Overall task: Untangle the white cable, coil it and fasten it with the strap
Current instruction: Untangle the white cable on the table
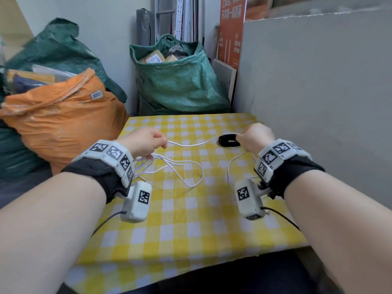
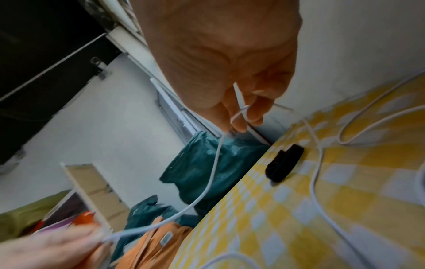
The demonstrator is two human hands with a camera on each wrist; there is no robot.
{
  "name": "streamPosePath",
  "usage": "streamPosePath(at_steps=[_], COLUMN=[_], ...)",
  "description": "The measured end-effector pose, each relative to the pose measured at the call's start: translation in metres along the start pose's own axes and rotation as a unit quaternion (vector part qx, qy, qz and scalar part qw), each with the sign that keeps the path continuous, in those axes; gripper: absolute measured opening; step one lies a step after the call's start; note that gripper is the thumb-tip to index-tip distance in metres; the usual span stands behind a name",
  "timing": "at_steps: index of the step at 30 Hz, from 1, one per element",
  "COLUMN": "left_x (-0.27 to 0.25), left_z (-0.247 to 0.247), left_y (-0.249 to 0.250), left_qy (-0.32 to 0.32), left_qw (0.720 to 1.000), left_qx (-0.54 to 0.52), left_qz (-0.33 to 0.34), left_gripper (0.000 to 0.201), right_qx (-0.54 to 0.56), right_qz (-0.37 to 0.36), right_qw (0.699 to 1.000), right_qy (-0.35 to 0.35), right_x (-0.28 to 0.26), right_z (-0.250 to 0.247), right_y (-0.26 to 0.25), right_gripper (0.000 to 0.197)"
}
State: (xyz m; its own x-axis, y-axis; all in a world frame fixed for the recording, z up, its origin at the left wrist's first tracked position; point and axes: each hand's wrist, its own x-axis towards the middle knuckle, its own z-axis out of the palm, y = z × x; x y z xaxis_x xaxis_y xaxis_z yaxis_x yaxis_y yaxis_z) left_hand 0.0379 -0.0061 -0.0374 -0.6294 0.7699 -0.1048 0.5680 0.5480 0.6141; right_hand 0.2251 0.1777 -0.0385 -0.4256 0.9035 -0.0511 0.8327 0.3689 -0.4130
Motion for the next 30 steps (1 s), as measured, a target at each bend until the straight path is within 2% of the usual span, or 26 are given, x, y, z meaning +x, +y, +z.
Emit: streamPosePath(at_steps=[2,4,6,8,11,14,19,21,25,28,30], left_x=[-0.002,-0.004,-0.005,-0.006,-0.008,-0.007,-0.003,-0.001,0.001,0.004,0.005], left_z=[0.005,0.009,0.013,0.016,0.016,0.017,0.016,0.012,0.0,-0.009,-0.01], left_y=[0.012,0.023,0.031,0.038,0.044,0.043,0.033,0.029,0.015,0.0,-0.004], left_qy=[-0.003,-0.013,-0.02,-0.021,-0.015,-0.021,-0.036,-0.029,0.027,0.047,0.049], left_qw=[0.999,0.998,0.997,0.996,0.995,0.994,0.993,0.993,0.999,0.999,0.999], left_qx=[0.02,0.032,0.026,0.007,-0.008,-0.039,-0.094,-0.095,0.006,0.009,0.009], left_qz=[0.027,0.053,0.071,0.085,0.103,0.101,0.068,0.056,0.029,0.004,-0.002], left_gripper=[0.03,0.03,0.03,0.03,0.031,0.031,0.031,0.032,0.036,0.039,0.038], right_qx=[-0.021,0.015,0.043,0.053,0.079,0.123,0.075,0.062,0.007,0.001,-0.008], right_qz=[-0.067,-0.151,-0.235,-0.294,-0.321,-0.3,-0.282,-0.241,-0.124,-0.04,-0.012], right_qw=[0.998,0.988,0.971,0.954,0.943,0.94,0.956,0.967,0.986,0.992,0.994], right_qy=[0.001,0.002,0.002,0.001,-0.046,-0.106,0.016,0.059,0.115,0.124,0.106], right_x=[-0.009,-0.019,-0.031,-0.038,-0.041,-0.038,-0.025,-0.016,0.002,0.01,0.008], right_z=[0.004,0.009,0.01,0.012,0.014,0.017,0.013,0.012,0.005,-0.001,-0.003], right_y=[-0.014,-0.029,-0.042,-0.051,-0.057,-0.053,-0.041,-0.033,-0.01,0.009,0.015], right_gripper=[0.028,0.049,0.06,0.054,0.026,0.025,0.025,0.024,0.021,0.026,0.024])
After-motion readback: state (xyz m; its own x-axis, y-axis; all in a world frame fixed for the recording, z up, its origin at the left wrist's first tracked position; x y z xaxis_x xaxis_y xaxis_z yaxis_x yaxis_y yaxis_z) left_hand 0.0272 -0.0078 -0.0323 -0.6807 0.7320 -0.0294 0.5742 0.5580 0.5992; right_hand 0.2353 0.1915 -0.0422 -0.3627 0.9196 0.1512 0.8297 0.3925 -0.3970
